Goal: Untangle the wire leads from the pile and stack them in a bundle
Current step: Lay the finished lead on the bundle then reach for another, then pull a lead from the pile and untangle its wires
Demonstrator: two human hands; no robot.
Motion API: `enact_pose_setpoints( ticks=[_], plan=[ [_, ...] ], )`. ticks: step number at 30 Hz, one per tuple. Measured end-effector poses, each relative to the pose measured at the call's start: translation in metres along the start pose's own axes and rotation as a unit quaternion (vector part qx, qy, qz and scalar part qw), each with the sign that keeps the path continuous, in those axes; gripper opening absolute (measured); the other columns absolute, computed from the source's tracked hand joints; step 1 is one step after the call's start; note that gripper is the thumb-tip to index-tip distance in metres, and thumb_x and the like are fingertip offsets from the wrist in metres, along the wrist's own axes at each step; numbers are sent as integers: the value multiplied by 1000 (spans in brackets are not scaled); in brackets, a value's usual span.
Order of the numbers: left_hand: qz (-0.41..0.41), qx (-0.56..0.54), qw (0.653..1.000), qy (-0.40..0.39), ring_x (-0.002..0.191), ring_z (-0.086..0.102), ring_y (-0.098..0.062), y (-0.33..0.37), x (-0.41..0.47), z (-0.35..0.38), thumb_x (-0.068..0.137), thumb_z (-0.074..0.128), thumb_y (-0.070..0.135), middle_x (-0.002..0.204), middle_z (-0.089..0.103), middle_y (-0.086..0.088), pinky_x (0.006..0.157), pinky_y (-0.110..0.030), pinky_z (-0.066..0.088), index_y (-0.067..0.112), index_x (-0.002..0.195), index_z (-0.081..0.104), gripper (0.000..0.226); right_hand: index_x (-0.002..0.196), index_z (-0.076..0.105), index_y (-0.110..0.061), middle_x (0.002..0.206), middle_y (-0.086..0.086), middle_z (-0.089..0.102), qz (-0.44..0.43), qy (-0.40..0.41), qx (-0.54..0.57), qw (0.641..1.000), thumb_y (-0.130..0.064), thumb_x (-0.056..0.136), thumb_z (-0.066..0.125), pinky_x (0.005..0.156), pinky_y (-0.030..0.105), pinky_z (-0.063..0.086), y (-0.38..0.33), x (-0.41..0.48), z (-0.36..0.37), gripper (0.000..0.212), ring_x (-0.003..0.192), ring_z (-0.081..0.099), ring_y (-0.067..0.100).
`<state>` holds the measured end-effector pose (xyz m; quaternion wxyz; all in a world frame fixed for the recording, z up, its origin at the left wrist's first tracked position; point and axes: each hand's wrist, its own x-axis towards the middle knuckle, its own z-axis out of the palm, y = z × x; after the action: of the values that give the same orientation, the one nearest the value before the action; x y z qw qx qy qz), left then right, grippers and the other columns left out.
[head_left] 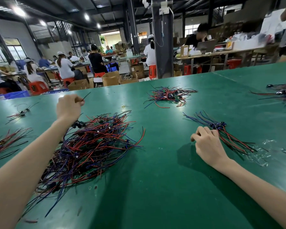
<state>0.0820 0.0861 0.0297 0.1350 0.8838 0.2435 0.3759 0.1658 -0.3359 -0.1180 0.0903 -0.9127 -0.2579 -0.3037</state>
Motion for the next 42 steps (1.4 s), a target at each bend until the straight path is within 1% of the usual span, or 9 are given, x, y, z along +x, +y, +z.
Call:
enact_pose_setpoints(
  ticks=[4, 8, 11, 14, 21, 29, 36, 39, 42],
  plan=[
    [48, -77, 989, 120, 87, 65, -31, 20, 0, -7, 91, 59, 9, 97, 71, -16, 82, -39, 52, 1, 102, 68, 17, 70, 68, -7, 74, 9, 53, 0, -3, 3, 1000, 15, 60, 70, 72, 40, 39, 0, 0, 0, 24, 71, 53, 29],
    [82, -139, 972, 168, 70, 62, -17, 43, -8, -13, 90, 62, 10, 91, 71, -10, 66, -21, 52, 2, 100, 69, 15, 71, 68, -6, 76, 9, 53, 7, -9, 5, 1000, 14, 63, 68, 73, 41, 38, 1, -2, 1, 22, 73, 53, 29],
    [101, -205, 973, -30, 63, 65, -17, 51, -19, -7, 88, 63, 6, 84, 69, -13, 61, -15, 55, -1, 99, 68, 14, 69, 67, -7, 75, 9, 53, 6, -7, 16, 1000, 15, 62, 68, 73, 40, 37, 0, -1, 1, 22, 72, 53, 30],
    [125, -84, 953, -261, 71, 66, -19, 48, -29, 1, 87, 67, 17, 81, 70, -7, 65, -22, 55, 5, 92, 71, 13, 70, 68, -7, 76, 9, 54, 8, -11, 22, 1000, 14, 63, 67, 73, 40, 37, 0, 0, 0, 22, 73, 54, 29],
    [97, 95, 919, -370, 93, 64, -22, 12, -37, 10, 92, 61, 31, 99, 71, -4, 90, -35, 49, 9, 100, 73, 27, 73, 68, -7, 78, 9, 55, 10, -23, 25, 999, 13, 67, 64, 74, 39, 36, 1, 0, 0, 21, 76, 55, 30],
    [97, 74, 942, -311, 82, 59, -18, 19, -45, 11, 91, 62, 27, 93, 68, -5, 76, -28, 44, 9, 92, 67, 19, 73, 69, -7, 78, 9, 55, 8, -22, 30, 999, 14, 65, 64, 72, 38, 35, 2, -1, 1, 23, 74, 55, 30],
    [50, -55, 991, -107, 89, 60, -26, 48, -41, -17, 97, 51, 16, 94, 66, -8, 84, -41, 50, 1, 105, 57, 17, 73, 69, -7, 78, 8, 55, -1, -19, 34, 999, 12, 67, 64, 74, 39, 35, 2, -1, 3, 21, 74, 55, 30],
    [39, -179, 980, -78, 76, 59, -19, 80, -49, -26, 97, 50, 11, 90, 66, -3, 69, -24, 48, 6, 105, 58, 13, 75, 70, -8, 79, 7, 57, -14, -12, 54, 998, 11, 69, 65, 75, 39, 35, 1, 0, 1, 20, 75, 57, 29],
    [-27, -354, 920, -164, 65, 56, -9, 114, -73, -20, 97, 48, 8, 88, 66, 0, 59, -17, 48, 9, 97, 59, 12, 77, 70, -8, 79, 4, 58, -24, 10, 146, 989, 11, 72, 65, 76, 40, 38, -3, 1, -6, 20, 73, 58, 25]
  ],
)
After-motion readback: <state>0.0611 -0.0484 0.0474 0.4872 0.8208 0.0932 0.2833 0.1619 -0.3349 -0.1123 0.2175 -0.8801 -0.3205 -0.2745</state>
